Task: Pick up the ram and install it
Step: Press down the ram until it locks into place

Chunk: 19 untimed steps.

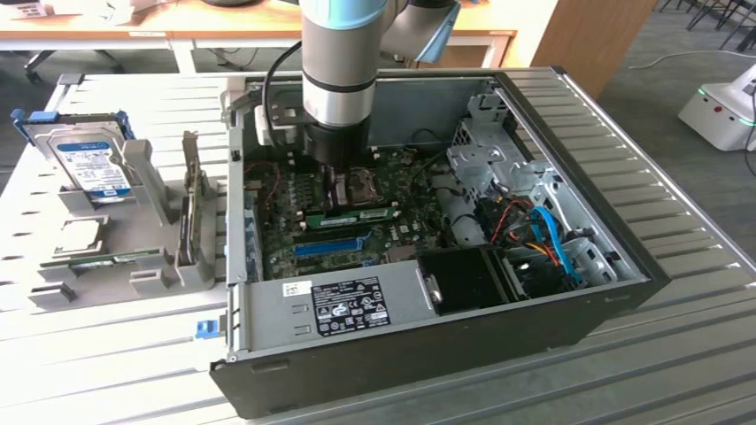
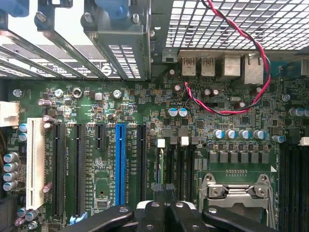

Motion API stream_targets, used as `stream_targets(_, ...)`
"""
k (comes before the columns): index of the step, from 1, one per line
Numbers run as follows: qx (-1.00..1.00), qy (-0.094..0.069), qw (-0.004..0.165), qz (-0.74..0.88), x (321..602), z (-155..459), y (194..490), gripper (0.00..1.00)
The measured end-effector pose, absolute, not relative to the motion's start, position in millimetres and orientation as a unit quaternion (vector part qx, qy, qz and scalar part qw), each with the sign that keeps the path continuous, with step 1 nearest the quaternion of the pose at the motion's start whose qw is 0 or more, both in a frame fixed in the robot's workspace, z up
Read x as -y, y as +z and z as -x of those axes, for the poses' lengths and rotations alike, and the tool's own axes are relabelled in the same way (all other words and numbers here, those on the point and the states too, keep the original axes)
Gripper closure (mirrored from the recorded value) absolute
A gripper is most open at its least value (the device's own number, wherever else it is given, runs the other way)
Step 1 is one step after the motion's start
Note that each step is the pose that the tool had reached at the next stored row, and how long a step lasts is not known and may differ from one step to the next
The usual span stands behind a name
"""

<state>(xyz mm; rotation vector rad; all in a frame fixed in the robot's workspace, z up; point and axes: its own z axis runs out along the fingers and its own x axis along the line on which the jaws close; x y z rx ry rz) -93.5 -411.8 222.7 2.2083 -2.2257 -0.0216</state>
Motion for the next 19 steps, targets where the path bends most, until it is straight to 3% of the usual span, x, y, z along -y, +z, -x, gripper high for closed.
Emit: stream_targets(19,0.71,-0.007,0.001,-0.704,411.5,93.2,224.0,0.89)
